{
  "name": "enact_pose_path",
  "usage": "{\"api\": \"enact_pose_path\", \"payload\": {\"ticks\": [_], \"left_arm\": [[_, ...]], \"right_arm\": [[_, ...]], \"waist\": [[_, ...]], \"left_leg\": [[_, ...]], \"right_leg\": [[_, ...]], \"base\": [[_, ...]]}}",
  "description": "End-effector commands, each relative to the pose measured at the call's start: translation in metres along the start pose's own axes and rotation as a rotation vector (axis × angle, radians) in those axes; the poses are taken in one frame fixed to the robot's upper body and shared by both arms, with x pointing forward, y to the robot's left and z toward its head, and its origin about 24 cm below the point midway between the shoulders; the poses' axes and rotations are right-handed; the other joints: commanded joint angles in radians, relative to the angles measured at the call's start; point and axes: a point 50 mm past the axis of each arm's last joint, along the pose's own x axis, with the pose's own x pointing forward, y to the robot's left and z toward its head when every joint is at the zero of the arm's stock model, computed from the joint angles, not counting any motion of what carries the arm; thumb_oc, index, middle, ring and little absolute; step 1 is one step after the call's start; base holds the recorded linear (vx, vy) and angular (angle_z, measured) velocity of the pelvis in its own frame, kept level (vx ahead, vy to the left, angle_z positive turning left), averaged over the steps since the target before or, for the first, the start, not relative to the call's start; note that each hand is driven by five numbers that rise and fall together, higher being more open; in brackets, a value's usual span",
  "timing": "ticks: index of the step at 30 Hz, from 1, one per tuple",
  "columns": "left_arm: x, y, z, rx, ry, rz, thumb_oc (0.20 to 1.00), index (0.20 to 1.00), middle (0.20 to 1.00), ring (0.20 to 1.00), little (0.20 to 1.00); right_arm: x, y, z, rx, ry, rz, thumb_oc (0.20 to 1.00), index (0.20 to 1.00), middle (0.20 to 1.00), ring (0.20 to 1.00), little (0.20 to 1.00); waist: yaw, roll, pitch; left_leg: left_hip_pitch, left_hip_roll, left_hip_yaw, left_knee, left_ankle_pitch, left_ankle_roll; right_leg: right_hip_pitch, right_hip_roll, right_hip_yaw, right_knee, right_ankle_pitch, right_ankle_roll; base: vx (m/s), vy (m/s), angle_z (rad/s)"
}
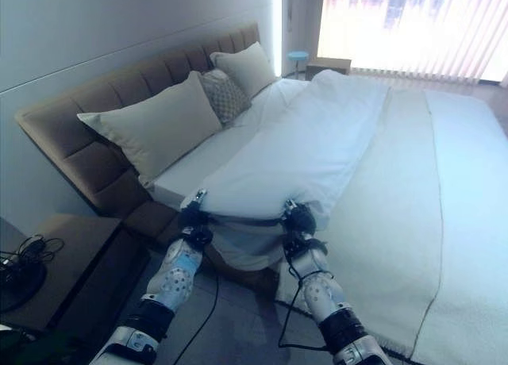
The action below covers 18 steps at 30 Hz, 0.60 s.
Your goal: Make the bed
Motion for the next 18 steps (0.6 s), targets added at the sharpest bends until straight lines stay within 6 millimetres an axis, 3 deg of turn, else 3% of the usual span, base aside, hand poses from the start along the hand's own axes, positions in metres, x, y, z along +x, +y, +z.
{"api": "enact_pose_path", "payload": {"ticks": [1, 2, 7, 9, 11, 12, 13, 14, 15, 18], "left_arm": [[-0.005, 0.032, 0.093, 0.064, -0.406, 0.032, 0.200, 0.200, 0.200, 0.200, 0.200], [-0.008, 0.037, 0.084, 0.072, -0.374, 0.040, 0.200, 0.200, 0.200, 0.200, 0.200], [-0.021, 0.054, 0.067, 0.092, -0.317, 0.076, 0.200, 0.200, 0.200, 0.200, 0.200], [-0.031, 0.082, 0.053, 0.221, -0.251, 0.167, 0.200, 0.200, 0.200, 0.200, 0.200], [-0.033, 0.089, 0.053, 0.232, -0.244, 0.183, 0.200, 0.200, 0.200, 0.200, 0.200], [-0.039, 0.107, 0.046, 0.281, -0.203, 0.247, 0.200, 0.200, 0.200, 0.200, 0.200], [-0.038, 0.107, 0.046, 0.281, -0.203, 0.246, 0.200, 0.200, 0.200, 0.200, 0.200], [-0.041, 0.113, 0.046, 0.283, -0.198, 0.266, 0.200, 0.200, 0.200, 0.200, 0.200], [-0.045, 0.125, 0.043, 0.282, -0.177, 0.306, 0.200, 0.200, 0.200, 0.200, 0.200], [-0.047, 0.133, 0.039, 0.277, -0.159, 0.335, 0.200, 0.200, 0.200, 0.200, 0.200]], "right_arm": [[-0.010, -0.027, 0.050, -0.056, -0.220, -0.044, 0.200, 0.200, 0.200, 0.200, 0.200], [-0.017, -0.036, 0.045, -0.067, -0.205, -0.066, 0.200, 0.200, 0.200, 0.200, 0.200], [-0.037, -0.057, 0.023, -0.047, -0.129, -0.131, 0.200, 0.200, 0.200, 0.200, 0.200], [-0.053, -0.078, -0.005, -0.036, -0.021, -0.212, 0.200, 0.200, 0.200, 0.200, 0.200], [-0.053, -0.079, -0.008, -0.037, -0.001, -0.212, 0.200, 0.200, 0.200, 0.200, 0.200], [-0.059, -0.090, -0.026, -0.037, 0.072, -0.263, 0.200, 0.200, 0.200, 0.200, 0.200], [-0.059, -0.090, -0.026, -0.036, 0.072, -0.262, 0.200, 0.200, 0.200, 0.200, 0.200], [-0.059, -0.092, -0.030, -0.041, 0.095, -0.269, 0.200, 0.200, 0.200, 0.200, 0.200], [-0.061, -0.097, -0.043, -0.055, 0.159, -0.293, 0.200, 0.200, 0.200, 0.200, 0.200], [-0.063, -0.103, -0.054, -0.075, 0.215, -0.317, 0.200, 0.200, 0.200, 0.200, 0.200]], "waist": [[0.059, -0.001, -0.120], [0.049, 0.014, -0.127], [0.051, 0.014, -0.109], [0.061, 0.009, -0.074], [0.064, 0.010, -0.070], [0.075, 0.010, -0.045], [0.077, 0.010, -0.048], [0.085, 0.009, -0.033], [0.106, 0.007, -0.007], [0.112, -0.001, 0.015]], "left_leg": [[0.022, -0.030, 0.031, -0.051, 0.077, 0.018], [0.052, -0.039, 0.036, -0.103, 0.074, 0.025], [0.048, -0.079, 0.071, -0.088, 0.049, 0.058], [0.024, -0.108, 0.105, -0.068, 0.025, 0.092], [0.014, -0.110, 0.113, -0.067, 0.025, 0.097], [0.010, -0.114, 0.140, -0.077, 0.024, 0.107], [0.007, -0.114, 0.142, -0.077, 0.026, 0.107], [-0.003, -0.112, 0.154, -0.077, 0.026, 0.107], [-0.030, -0.104, 0.179, -0.077, 0.031, 0.104], [-0.065, -0.107, 0.185, -0.079, 0.040, 0.101]], "right_leg": [[-0.004, -0.049, 0.019, 0.008, -0.050, 0.123], [-0.001, -0.063, 0.018, 0.006, -0.047, 0.135], [-0.014, -0.109, 0.054, 0.010, -0.031, 0.162], [-0.067, -0.138, 0.097, 0.049, -0.021, 0.185], [-0.090, -0.140, 0.104, 0.066, -0.012, 0.189], [-0.131, -0.152, 0.100, 0.095, 0.008, 0.202], [-0.135, -0.152, 0.102, 0.093, 0.011, 0.202], [-0.160, -0.161, 0.079, 0.101, 0.028, 0.206], [-0.190, -0.170, 0.004, 0.110, 0.040, 0.202], [-0.212, -0.149, -0.031, 0.092, 0.044, 0.188]], "base": [[0.13, 0.300, -0.28], [0.09, 0.203, -0.27], [0.07, 0.328, -0.03], [0.00, 0.333, -0.24], [-0.02, 0.197, -0.43], [-0.03, 0.211, -0.47], [-0.05, 0.198, -0.60], [-0.11, 0.092, -0.47], [-0.11, 0.092, -0.48], [-0.09, 0.055, -0.65]]}}
